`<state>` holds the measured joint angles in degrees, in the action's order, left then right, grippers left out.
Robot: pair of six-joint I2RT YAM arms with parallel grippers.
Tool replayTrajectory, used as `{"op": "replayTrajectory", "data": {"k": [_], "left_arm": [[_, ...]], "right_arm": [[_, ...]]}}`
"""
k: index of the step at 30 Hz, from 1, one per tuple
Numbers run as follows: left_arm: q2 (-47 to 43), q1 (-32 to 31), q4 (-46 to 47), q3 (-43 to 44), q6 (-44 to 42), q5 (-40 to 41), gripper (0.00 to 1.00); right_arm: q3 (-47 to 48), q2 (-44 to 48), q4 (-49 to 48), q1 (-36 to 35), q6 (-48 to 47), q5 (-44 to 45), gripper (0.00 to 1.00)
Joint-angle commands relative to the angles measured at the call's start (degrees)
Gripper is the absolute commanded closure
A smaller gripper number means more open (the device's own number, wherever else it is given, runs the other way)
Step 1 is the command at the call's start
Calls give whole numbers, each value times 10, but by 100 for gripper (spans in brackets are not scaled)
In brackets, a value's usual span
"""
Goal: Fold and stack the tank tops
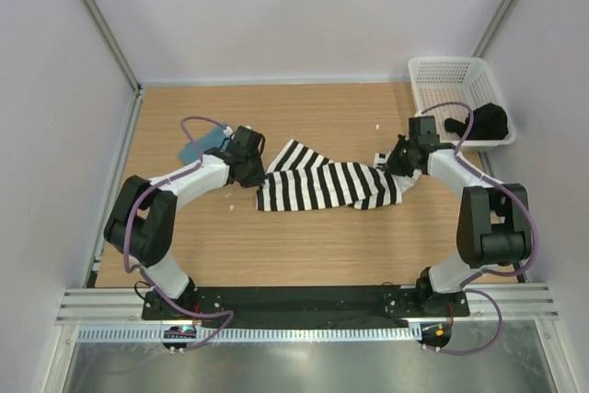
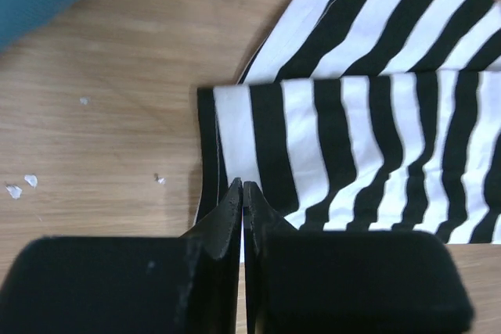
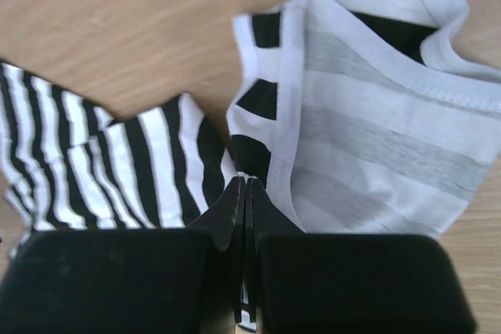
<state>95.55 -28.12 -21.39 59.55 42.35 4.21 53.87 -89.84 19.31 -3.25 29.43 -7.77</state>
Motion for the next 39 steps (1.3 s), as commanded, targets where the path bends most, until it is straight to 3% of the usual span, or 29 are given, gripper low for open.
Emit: {"op": "replayTrajectory", "data": {"k": [1,5,9,11,12,15,18,19,21,23,31,39], "left_arm": [[-20,17,16,60,-10,-13,100],[-61,30,-14,101,-28,14,100],[-156,26,26,20,-24,18,99],[-178,23,28,-10,-21,8,88],[-179,18,28,-36,-18,-9,71],[-163,2,54,-83,-6,-14,43],[-120,-2,69,-83,-1,-27,37],[-107,-3,69,-77,-2,-34,36],[-73,-7,70,-49,-4,-40,35],[-49,-9,68,-16,-10,-40,34],[61,-9,37,91,-24,-27,35],[131,-10,4,152,-28,-31,43]], "right_arm": [[89,11,-16,-1,4,-29,99],[95,70,-30,-2,15,-32,99],[-14,215,-59,-2,20,-24,99],[-67,270,-54,-2,24,-5,99],[-94,294,-39,-2,26,6,99],[-204,390,-14,-3,56,46,95],[-279,467,25,-2,107,98,93],[-297,492,37,-2,131,109,92],[-311,513,49,-2,135,116,65],[-309,525,67,-2,130,126,50],[-275,497,57,-2,97,110,53],[-257,510,48,-2,87,110,56]]}}
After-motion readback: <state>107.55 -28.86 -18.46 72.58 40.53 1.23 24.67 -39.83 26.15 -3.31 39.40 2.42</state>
